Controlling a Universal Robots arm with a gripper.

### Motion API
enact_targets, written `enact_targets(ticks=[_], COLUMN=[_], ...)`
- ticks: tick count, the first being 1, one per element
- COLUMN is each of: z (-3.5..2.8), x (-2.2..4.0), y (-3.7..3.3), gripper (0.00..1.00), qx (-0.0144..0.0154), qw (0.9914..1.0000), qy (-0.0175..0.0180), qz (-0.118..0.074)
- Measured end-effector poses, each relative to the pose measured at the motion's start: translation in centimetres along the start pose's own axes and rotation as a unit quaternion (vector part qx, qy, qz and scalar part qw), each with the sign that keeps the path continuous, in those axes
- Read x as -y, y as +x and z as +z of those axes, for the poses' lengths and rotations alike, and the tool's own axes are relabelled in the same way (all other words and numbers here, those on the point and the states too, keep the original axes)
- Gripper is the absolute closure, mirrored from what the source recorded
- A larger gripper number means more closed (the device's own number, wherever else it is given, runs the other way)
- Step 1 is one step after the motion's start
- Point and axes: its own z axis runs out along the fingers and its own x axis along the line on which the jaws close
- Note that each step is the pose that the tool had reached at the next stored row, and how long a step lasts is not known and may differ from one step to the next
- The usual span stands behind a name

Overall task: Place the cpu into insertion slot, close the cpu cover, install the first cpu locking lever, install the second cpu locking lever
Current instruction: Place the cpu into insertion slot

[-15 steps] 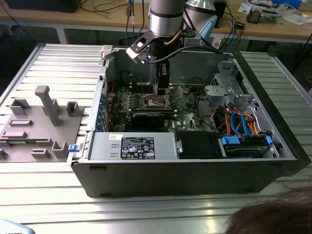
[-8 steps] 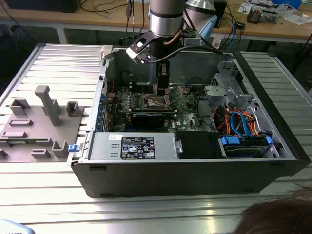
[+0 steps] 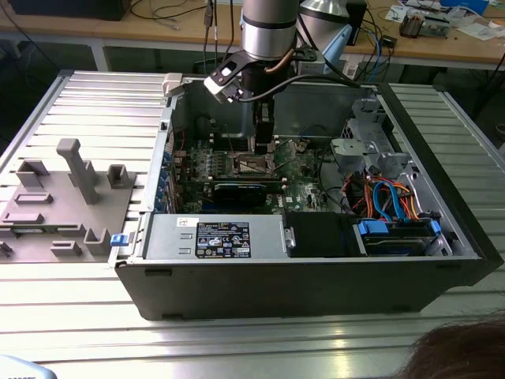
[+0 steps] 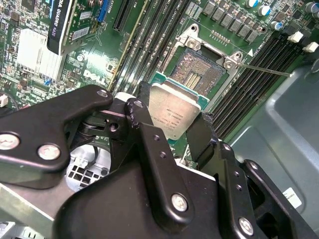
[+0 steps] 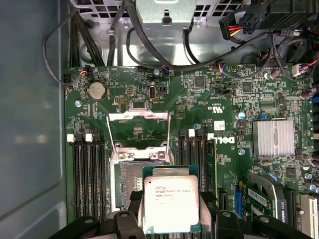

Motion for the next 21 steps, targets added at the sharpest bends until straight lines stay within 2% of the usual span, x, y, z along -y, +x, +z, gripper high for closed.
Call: enact_targets(ticks=[21], z=[0.05], x=[0.00], y=[0.00], gripper=[0.46], qx=[0.0033], qw=[0.99993], qy=[0.0004], qz=[0.012])
